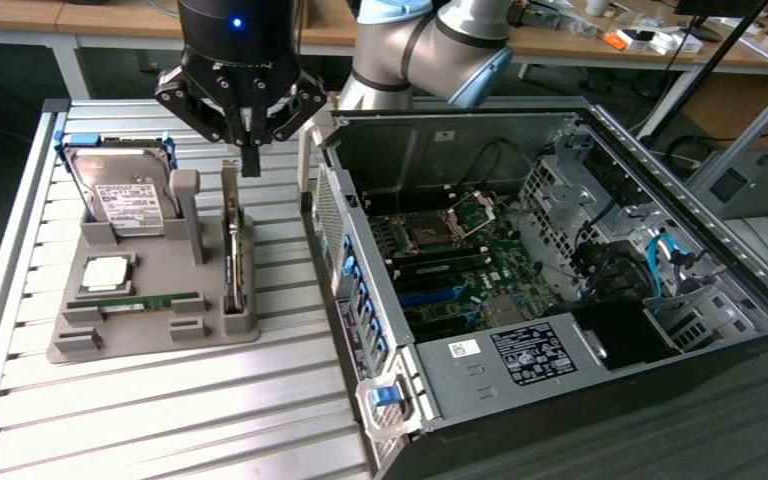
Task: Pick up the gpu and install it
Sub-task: 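Reach for the gpu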
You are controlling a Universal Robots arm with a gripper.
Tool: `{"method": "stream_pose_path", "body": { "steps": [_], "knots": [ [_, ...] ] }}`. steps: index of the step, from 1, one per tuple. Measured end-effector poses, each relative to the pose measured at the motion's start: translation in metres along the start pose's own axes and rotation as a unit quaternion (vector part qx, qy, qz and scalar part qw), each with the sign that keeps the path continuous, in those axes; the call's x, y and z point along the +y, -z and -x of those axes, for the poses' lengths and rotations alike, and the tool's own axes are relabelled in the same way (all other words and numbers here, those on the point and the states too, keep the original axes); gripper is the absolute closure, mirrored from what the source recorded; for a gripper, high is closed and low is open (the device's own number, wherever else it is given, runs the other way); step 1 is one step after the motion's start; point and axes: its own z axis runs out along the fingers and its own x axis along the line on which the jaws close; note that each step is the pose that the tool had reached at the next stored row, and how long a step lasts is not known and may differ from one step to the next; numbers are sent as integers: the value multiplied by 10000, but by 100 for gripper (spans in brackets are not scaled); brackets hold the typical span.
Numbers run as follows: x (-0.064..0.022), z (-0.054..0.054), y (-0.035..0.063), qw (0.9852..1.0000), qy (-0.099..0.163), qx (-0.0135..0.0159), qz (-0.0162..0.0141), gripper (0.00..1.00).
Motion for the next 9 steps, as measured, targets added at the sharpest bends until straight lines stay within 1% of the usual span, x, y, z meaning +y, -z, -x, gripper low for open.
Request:
{"method": "stream_pose_path", "body": {
  "steps": [9],
  "knots": [
    [-6, -76, 2, 10000, 0, 0, 0, 89]
  ]
}}
